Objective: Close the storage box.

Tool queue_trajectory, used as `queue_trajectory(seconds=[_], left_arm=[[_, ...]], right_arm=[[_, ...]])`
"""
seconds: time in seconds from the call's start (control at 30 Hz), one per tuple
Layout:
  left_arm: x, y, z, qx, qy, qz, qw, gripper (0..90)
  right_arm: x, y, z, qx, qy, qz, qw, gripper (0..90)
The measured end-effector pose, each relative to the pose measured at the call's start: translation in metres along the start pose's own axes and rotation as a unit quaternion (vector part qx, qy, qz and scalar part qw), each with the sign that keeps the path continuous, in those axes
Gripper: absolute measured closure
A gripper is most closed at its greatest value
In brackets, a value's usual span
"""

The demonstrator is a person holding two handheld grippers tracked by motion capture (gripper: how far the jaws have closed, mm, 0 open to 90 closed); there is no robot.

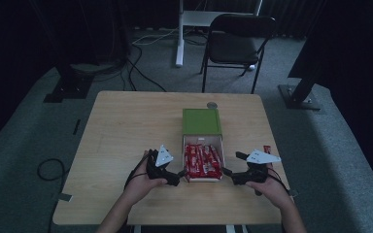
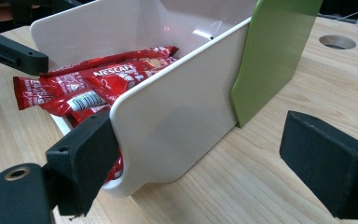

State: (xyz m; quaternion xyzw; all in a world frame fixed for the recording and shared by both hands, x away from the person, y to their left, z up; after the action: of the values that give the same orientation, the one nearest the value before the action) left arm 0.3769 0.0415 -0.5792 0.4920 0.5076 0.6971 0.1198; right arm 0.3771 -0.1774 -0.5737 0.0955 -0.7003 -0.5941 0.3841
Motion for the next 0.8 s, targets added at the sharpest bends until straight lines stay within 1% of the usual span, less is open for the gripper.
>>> queue_trajectory(seconds=[0.13,0.3,0.43,0.6,0.8], left_arm=[[-0.0012,0.0007,0.0012,-0.001,0.000,0.001,1.0000,2.5],[-0.0033,0.0022,0.0023,0.001,-0.001,0.000,1.0000,2.5],[-0.0045,0.0028,0.0028,0.005,-0.001,-0.002,1.0000,2.5],[-0.0049,0.0045,0.0031,0.002,0.000,-0.001,1.0000,2.5],[-0.0073,0.0058,0.0042,0.004,0.000,-0.001,1.0000,2.5]], right_arm=[[-0.0013,0.0010,-0.0016,0.003,-0.001,-0.004,1.0000,11.3],[-0.0022,0.0012,-0.0038,-0.004,-0.005,-0.002,1.0000,11.3],[-0.0028,0.0013,-0.0047,-0.004,-0.005,-0.003,1.0000,11.3],[-0.0036,0.0016,-0.0057,-0.007,-0.006,-0.003,1.0000,11.3],[-0.0044,0.0023,-0.0067,-0.005,-0.007,-0.003,1.0000,11.3]])
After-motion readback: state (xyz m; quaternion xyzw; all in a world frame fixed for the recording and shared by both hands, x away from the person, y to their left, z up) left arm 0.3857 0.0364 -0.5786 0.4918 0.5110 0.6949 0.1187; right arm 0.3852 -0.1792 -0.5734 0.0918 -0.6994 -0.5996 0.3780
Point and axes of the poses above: each handheld gripper's, and its own axes: x roughly backward along the jaws, y roughly out of its top, z roughly to its left, the point moved 10 cm from there along -x, roughly forward along the jaws, and after that the axes turned 8 degrees about -y, right-handed, at the moved point
